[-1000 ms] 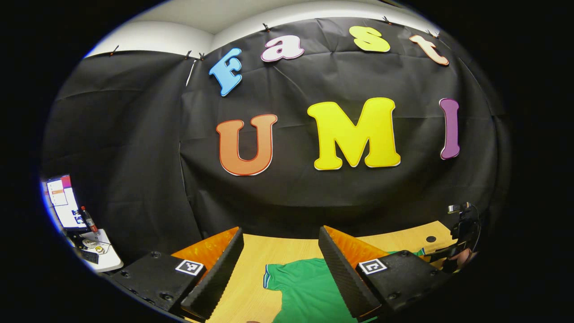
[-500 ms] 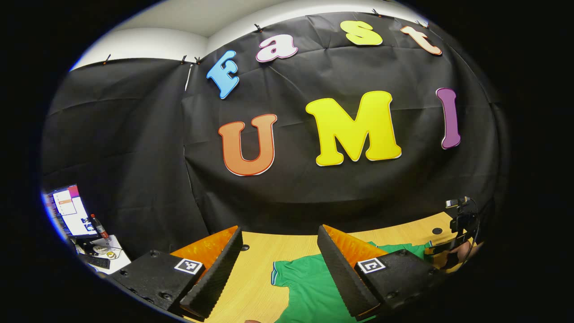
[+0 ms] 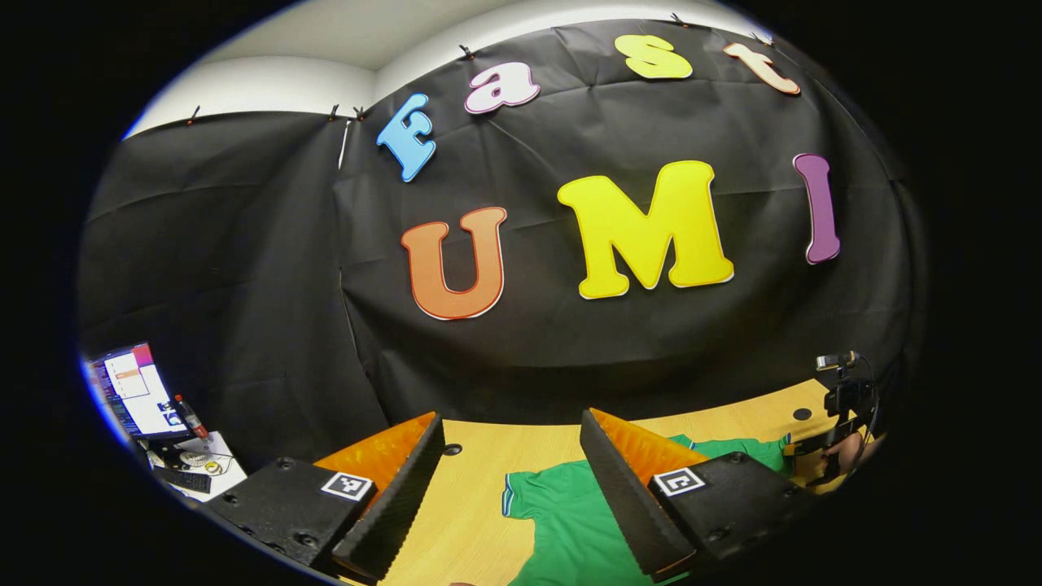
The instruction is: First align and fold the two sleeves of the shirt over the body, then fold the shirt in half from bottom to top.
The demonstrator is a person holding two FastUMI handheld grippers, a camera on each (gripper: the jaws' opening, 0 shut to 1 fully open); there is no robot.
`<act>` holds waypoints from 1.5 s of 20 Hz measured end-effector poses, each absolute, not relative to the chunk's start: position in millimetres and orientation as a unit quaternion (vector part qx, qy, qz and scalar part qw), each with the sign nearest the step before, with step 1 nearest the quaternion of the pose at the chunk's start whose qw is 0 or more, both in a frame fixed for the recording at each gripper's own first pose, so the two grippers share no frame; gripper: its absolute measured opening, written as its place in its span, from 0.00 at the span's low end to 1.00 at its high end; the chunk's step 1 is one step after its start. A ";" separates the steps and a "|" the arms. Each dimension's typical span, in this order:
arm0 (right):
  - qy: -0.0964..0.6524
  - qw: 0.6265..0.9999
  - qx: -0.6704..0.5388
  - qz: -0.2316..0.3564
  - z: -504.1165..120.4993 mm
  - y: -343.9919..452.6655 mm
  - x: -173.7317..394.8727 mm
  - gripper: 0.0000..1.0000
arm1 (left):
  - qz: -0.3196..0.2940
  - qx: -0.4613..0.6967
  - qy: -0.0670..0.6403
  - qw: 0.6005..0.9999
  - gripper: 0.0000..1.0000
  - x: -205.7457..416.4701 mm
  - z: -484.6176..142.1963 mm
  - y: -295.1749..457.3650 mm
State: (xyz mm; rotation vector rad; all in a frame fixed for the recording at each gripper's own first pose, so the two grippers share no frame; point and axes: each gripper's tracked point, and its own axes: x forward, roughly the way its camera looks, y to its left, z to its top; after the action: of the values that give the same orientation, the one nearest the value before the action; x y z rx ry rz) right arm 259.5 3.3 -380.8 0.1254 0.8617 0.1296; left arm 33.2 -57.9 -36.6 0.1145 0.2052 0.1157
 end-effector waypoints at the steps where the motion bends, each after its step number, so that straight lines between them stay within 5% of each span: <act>1: 0.412 0.907 0.068 0.063 -374.8 3.5 260.8 0.00 | 0.060 0.055 0.104 0.991 1.00 33.3 -37.1 -55.6; 7: 0.366 0.924 0.085 0.068 -318.5 11.6 264.0 0.00 | 0.067 0.042 0.105 0.991 1.00 29.8 -42.6 -40.3; 12: 0.400 0.914 0.040 0.045 -342.1 9.5 260.0 0.02 | 0.072 0.040 0.102 0.991 1.00 25.6 -43.2 -22.7; 14: 0.430 0.901 0.042 0.044 -362.6 7.2 254.4 0.43 | 0.073 0.039 0.105 0.991 1.00 25.3 -46.1 -19.2; 18: 0.469 0.883 0.019 0.009 -380.1 -9.1 245.1 0.61 | 0.071 0.037 0.107 0.991 1.00 29.9 -48.7 -21.4; 24: 0.508 0.861 -0.018 0.024 -390.9 8.4 236.7 0.43 | 0.064 0.021 0.117 0.991 1.00 39.1 -60.6 -28.5; 25: 0.506 0.861 -0.037 0.026 -386.9 9.5 237.3 0.21 | 0.063 0.020 0.118 0.991 1.00 40.4 -61.9 -29.5; 30: 0.487 0.871 -0.052 0.044 -375.0 18.7 245.9 0.10 | 0.057 0.028 0.114 0.991 1.00 45.1 -59.9 -27.5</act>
State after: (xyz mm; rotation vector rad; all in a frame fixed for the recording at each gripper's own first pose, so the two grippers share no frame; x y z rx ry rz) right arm 245.9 18.7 -375.0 -0.1097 1.0176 0.0916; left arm 45.1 -27.5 -59.9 0.0560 0.2285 0.1150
